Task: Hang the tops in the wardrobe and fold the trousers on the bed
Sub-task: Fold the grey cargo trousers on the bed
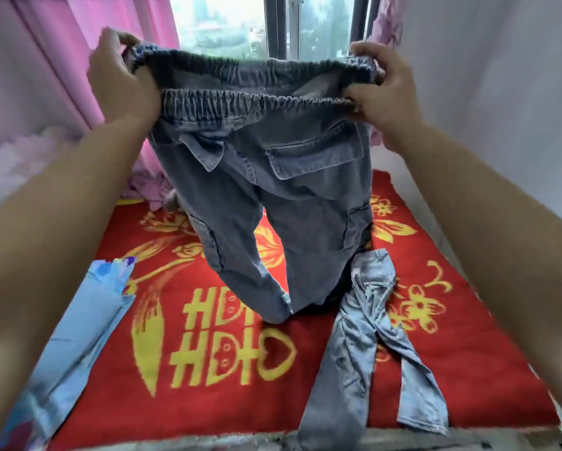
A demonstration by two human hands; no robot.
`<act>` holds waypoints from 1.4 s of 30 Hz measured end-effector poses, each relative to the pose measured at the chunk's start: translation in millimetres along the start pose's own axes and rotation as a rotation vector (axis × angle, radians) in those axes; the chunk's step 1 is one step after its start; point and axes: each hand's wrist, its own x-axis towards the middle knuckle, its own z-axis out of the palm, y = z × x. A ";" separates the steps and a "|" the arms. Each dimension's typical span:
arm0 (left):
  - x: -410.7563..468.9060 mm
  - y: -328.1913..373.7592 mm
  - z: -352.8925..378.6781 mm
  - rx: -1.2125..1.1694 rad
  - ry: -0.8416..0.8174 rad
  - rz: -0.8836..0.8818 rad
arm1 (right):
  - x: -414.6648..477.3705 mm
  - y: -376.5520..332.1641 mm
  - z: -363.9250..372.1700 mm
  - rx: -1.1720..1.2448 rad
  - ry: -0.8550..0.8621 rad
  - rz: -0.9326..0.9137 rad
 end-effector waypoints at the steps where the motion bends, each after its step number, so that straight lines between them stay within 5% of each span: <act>1: -4.3 -25.5 -8.4 0.039 -0.018 -0.015 | -18.4 1.7 14.9 -0.072 0.014 0.023; 9: -135.7 -194.7 -62.6 0.249 -0.492 -0.425 | -162.8 107.9 93.5 -0.714 -0.140 0.482; 13: -176.3 -237.4 -86.4 0.332 -0.665 -0.475 | -207.1 128.9 102.5 -0.845 -0.272 0.633; 19: -186.0 -250.4 -114.7 0.220 -0.854 -0.534 | -215.8 117.7 126.1 -0.569 -0.412 0.948; 23: -178.6 -237.3 -122.3 0.310 -1.002 -0.361 | -206.1 103.2 132.9 -0.199 -0.211 0.918; 31: -188.3 -218.7 -115.9 0.568 -1.070 0.101 | -185.5 104.4 126.3 0.148 0.044 0.789; 34: -190.9 -218.9 -113.7 0.400 -0.925 0.031 | -185.1 114.4 112.9 0.104 0.040 0.696; 38: -186.5 -203.4 -98.5 0.239 -0.632 -0.006 | -193.6 132.4 98.9 -0.469 -0.331 0.530; 42: -171.2 -179.2 -75.7 0.189 -0.593 0.058 | -195.6 143.5 101.6 -0.855 -0.653 0.491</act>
